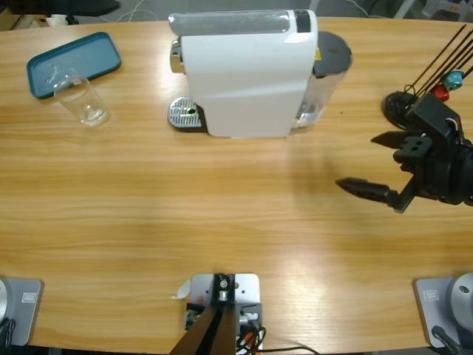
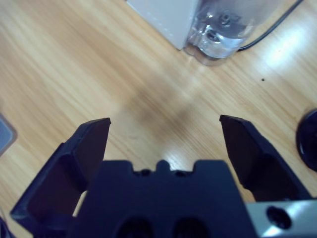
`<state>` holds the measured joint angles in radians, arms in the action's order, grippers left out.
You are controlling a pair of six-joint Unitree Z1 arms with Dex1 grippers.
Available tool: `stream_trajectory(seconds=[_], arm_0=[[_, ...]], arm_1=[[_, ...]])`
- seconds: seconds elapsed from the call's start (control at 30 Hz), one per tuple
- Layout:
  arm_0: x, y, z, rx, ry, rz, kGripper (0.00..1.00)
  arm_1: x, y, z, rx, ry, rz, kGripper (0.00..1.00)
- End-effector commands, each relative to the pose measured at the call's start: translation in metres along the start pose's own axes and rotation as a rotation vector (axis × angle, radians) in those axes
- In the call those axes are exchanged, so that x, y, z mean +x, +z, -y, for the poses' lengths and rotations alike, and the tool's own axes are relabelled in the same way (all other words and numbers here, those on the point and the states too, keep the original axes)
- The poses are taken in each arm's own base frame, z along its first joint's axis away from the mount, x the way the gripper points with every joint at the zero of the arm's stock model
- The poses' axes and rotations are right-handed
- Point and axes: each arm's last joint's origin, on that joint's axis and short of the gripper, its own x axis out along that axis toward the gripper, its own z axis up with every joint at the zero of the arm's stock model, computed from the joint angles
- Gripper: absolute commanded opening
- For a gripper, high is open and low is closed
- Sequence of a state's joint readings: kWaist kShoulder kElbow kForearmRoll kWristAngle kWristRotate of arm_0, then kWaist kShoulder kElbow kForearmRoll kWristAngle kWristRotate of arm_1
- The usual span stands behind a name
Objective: Pour coffee
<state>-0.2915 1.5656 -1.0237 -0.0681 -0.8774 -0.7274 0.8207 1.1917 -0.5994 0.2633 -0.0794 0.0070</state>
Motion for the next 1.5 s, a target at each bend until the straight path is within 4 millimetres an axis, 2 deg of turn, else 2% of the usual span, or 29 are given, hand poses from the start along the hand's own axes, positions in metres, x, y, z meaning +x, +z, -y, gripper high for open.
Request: stream_trajectory(seconds=[0.03,0.1,0.23,0.33,0.87,0.93,1.0,1.03,1.07,1.17,1.23,1.3,1.33,1.37,1.4,1.47,1.5], arm_0=[[0.044,0.012,-0.058,-0.148,-0.025,-0.102,0.738],[0.048,0.015,-0.061,-0.147,-0.029,-0.097,0.688],[0.054,0.021,-0.068,-0.149,-0.032,-0.091,0.683],[0.057,0.023,-0.071,-0.150,-0.041,-0.087,0.605],[0.073,0.022,-0.069,-0.160,-0.065,-0.123,0.605],[0.072,0.022,-0.068,-0.158,-0.069,-0.124,0.514],[0.072,0.021,-0.067,-0.156,-0.070,-0.125,0.254],[0.072,0.021,-0.066,-0.154,-0.072,-0.124,0.055],[0.071,0.022,-0.066,-0.151,-0.073,-0.123,0.000],[0.070,0.022,-0.063,-0.142,-0.078,-0.117,0.000],[0.069,0.022,-0.063,-0.141,-0.078,-0.115,0.000],[0.067,0.022,-0.061,-0.134,-0.080,-0.113,0.000],[0.067,0.022,-0.060,-0.129,-0.082,-0.111,0.000],[0.067,0.023,-0.059,-0.126,-0.084,-0.110,0.000],[0.067,0.023,-0.059,-0.121,-0.085,-0.107,0.000],[0.067,0.023,-0.058,-0.112,-0.091,-0.104,0.000],[0.067,0.023,-0.057,-0.106,-0.094,-0.102,0.000]], arm_1=[[-0.004,0.002,0.001,0.008,-0.030,0.035,0.895],[-0.003,0.002,0.001,0.008,-0.031,0.034,0.895],[-0.003,0.001,0.001,0.008,-0.029,0.031,0.895],[-0.003,0.001,0.001,0.008,-0.029,0.031,0.895],[-0.001,0.001,0.001,0.009,-0.033,0.025,0.894],[-0.001,0.001,0.001,0.008,-0.034,0.024,0.893],[-0.001,0.001,0.000,0.008,-0.032,0.023,0.890],[0.000,0.001,0.000,0.008,-0.033,0.021,0.888],[0.000,0.001,0.000,0.008,-0.032,0.019,0.877],[0.001,0.002,0.000,0.008,-0.032,0.017,0.757],[0.001,0.002,0.000,0.007,-0.031,0.015,0.749],[0.001,0.002,0.000,0.007,-0.031,0.014,0.699],[0.001,0.002,0.000,0.007,-0.031,0.013,0.638],[0.002,0.002,0.000,0.007,-0.031,0.010,0.621],[0.002,0.002,0.000,0.006,-0.030,0.009,0.498],[0.003,0.002,0.000,0.005,-0.030,0.006,0.389],[0.003,0.002,0.000,0.005,-0.030,0.006,0.384]])
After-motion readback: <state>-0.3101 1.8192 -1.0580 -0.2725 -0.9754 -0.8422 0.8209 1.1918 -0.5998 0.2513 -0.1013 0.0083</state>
